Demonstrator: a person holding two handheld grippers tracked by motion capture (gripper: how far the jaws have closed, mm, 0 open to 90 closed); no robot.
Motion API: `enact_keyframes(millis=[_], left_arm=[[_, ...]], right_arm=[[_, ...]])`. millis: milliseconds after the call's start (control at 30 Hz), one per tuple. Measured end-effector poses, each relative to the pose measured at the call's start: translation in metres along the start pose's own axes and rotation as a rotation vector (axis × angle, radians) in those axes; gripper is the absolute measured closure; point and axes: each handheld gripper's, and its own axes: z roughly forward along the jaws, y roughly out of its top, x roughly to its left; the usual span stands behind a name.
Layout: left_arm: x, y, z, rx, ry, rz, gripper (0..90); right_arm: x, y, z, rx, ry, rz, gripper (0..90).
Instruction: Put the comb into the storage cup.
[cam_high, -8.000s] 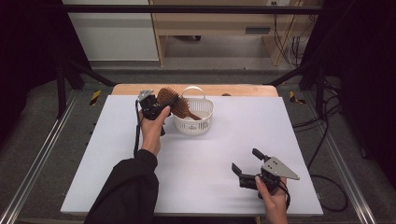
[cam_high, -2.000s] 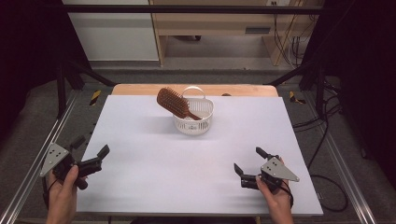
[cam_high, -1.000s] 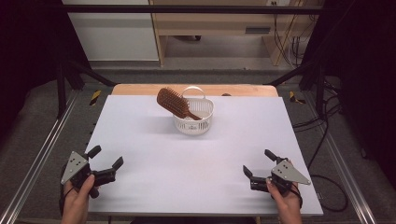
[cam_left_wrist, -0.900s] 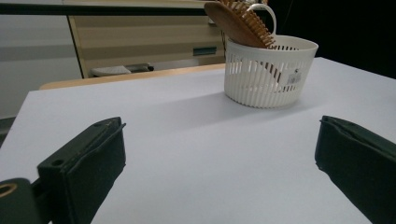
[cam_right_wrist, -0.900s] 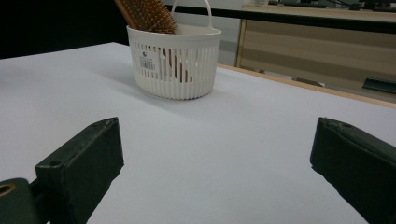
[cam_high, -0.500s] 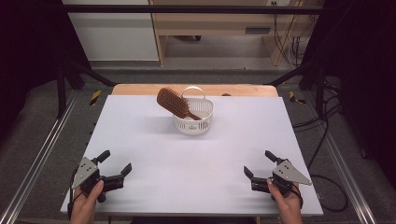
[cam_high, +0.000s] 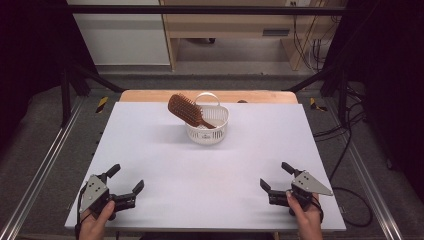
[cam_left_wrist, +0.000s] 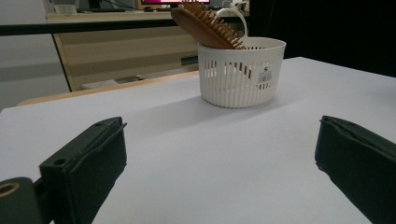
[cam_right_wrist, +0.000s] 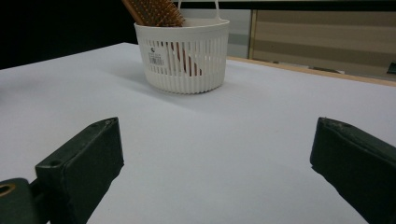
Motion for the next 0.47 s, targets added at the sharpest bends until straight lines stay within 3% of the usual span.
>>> enact_keyframes(millis=[133, 300, 467], left_arm=[[-0.008, -0.002, 0.0, -0.002, -0.016, -0.002, 2.0], [-0.02, 0.0, -0.002, -0.011, -0.028, 0.04, 2.0], [-0.019, 0.0, -0.001, -0.011, -0.016, 0.05, 2.0]], right_arm=[[0.0, -0.001, 0.001, 0.005, 0.01, 0.003, 3.1], [-0.002, 0.0, 0.0, -0.008, 0.008, 0.025, 3.2], [-0.004, 0.002, 0.003, 0.002, -0.031, 0.04, 4.0]])
